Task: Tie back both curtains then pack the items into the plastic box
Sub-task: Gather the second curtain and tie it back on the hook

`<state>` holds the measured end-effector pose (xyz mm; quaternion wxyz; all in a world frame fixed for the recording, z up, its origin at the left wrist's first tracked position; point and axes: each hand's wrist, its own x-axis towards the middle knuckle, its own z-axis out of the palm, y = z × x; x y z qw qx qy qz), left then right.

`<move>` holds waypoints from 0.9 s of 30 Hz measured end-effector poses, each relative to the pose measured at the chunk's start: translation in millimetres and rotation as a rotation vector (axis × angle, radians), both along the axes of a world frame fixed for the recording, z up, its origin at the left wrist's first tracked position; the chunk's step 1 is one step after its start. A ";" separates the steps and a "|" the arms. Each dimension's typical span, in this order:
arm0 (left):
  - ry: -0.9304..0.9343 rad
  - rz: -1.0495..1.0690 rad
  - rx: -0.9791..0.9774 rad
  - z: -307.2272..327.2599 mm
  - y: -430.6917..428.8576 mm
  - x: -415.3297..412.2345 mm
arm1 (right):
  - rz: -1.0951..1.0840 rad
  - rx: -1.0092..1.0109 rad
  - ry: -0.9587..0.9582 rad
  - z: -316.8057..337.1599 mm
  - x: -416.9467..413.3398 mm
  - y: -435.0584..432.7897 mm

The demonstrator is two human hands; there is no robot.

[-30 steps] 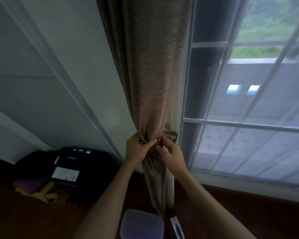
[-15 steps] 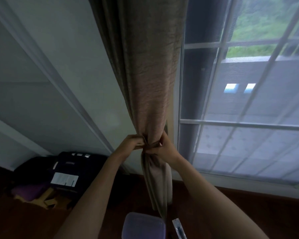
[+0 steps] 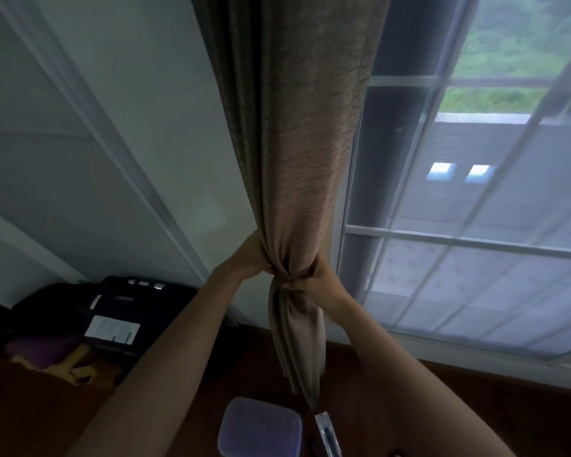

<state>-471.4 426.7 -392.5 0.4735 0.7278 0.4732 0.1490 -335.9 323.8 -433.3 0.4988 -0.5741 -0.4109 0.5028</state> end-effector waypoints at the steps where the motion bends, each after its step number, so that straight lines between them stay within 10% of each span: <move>1: 0.010 -0.012 0.017 -0.8 0.1 0.2 | -0.004 0.007 -0.010 0.6 -1.6 -1.1; 20: 0.393 -0.406 0.107 27.9 26.3 10.1 | -0.224 0.039 -0.241 -19.6 -23.4 -7.8; 27: 0.427 -0.404 -0.260 45.1 43.0 23.7 | -0.223 -0.010 -0.217 -23.1 -6.0 -2.9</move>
